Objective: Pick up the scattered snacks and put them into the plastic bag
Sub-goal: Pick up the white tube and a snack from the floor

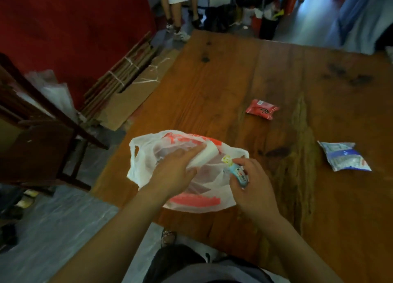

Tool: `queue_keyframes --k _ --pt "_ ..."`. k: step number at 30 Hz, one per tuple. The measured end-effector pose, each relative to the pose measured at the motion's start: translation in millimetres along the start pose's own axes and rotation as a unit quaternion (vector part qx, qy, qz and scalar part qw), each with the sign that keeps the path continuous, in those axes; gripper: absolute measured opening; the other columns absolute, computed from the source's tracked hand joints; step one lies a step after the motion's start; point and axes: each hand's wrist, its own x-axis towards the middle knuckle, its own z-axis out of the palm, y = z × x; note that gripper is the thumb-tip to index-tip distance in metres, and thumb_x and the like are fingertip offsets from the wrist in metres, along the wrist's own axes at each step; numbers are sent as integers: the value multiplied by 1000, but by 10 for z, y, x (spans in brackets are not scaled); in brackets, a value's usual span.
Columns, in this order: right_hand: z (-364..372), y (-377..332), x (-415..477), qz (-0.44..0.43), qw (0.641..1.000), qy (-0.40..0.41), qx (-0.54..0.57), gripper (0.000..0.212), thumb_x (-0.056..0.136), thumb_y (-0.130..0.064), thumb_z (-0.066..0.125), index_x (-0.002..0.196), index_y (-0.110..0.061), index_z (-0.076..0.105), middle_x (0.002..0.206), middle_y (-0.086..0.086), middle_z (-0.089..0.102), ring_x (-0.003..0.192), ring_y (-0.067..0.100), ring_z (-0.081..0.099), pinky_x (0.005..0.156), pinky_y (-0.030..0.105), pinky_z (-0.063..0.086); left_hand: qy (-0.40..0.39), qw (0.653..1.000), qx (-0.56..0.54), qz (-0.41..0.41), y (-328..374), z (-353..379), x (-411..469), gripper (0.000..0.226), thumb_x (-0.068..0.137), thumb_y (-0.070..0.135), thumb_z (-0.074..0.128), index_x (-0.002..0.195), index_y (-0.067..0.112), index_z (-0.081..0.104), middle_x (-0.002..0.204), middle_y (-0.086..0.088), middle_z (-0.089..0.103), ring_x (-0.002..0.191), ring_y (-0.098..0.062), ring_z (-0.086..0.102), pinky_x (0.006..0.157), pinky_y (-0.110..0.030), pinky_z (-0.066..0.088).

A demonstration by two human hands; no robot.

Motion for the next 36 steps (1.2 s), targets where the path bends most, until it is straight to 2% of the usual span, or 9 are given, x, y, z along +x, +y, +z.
queue_keyframes --k 6,10,12,16,20,24,29,33,36 --pt "191 -135 -3 100 990 97 -32 37 83 -20 65 117 -19 51 115 -7 51 97 2 47 69 4 36 -111 991 23 77 -226 120 392 56 90 27 54 137 45 29 146 7 39 131 -18 38 109 -44 34" --pt "400 -204 -93 165 976 142 -28 38 82 -22 66 117 -21 52 112 -6 56 95 6 54 73 12 42 -177 983 -1 44 -542 275 509 42 94 40 44 135 37 35 138 9 43 119 -13 44 102 -31 34" --pt "488 -250 -140 196 968 156 -31 38 82 -22 65 118 -21 52 113 -5 57 96 7 55 76 18 45 -192 975 11 115 -691 334 503 44 94 36 42 137 40 31 139 9 44 123 -13 43 105 -31 35" --pt "632 -347 -195 235 952 192 -43 39 83 -23 64 120 -20 51 117 -4 57 99 10 55 78 23 47 -194 967 15 164 -992 319 545 49 92 35 47 138 35 32 141 6 42 127 -14 41 108 -38 36" --pt "822 -516 -147 233 947 218 -41 36 84 -21 63 118 -21 53 120 -3 58 97 3 50 75 17 44 -200 960 45 189 -1198 170 550 50 91 38 50 138 33 35 140 9 44 129 -14 40 108 -36 36" --pt "1026 -667 46 218 954 205 -22 36 84 -20 62 118 -22 52 121 -5 57 96 2 51 74 15 46 -152 973 56 165 -1284 104 537 46 92 36 49 136 29 39 137 7 48 125 -15 44 106 -33 37" --pt "1353 -774 505 205 958 201 -3 32 84 -19 62 115 -21 54 116 -4 60 95 1 49 85 19 45 -115 986 28 118 -1330 153 524 40 93 33 47 131 21 46 128 0 55 118 -20 51 101 -33 38" --pt "1534 -655 584 246 953 174 -41 34 85 -20 59 118 -21 52 119 -2 59 94 4 51 81 16 37 -122 981 34 148 -1381 135 550 41 92 36 45 131 26 44 131 2 54 119 -17 50 103 -36 41" --pt "1552 -557 455 286 943 143 -94 36 88 -22 55 124 -19 49 125 0 57 109 15 54 89 23 39 -118 981 24 153 -1413 140 544 42 91 38 47 131 25 45 130 2 54 118 -18 50 102 -33 38"
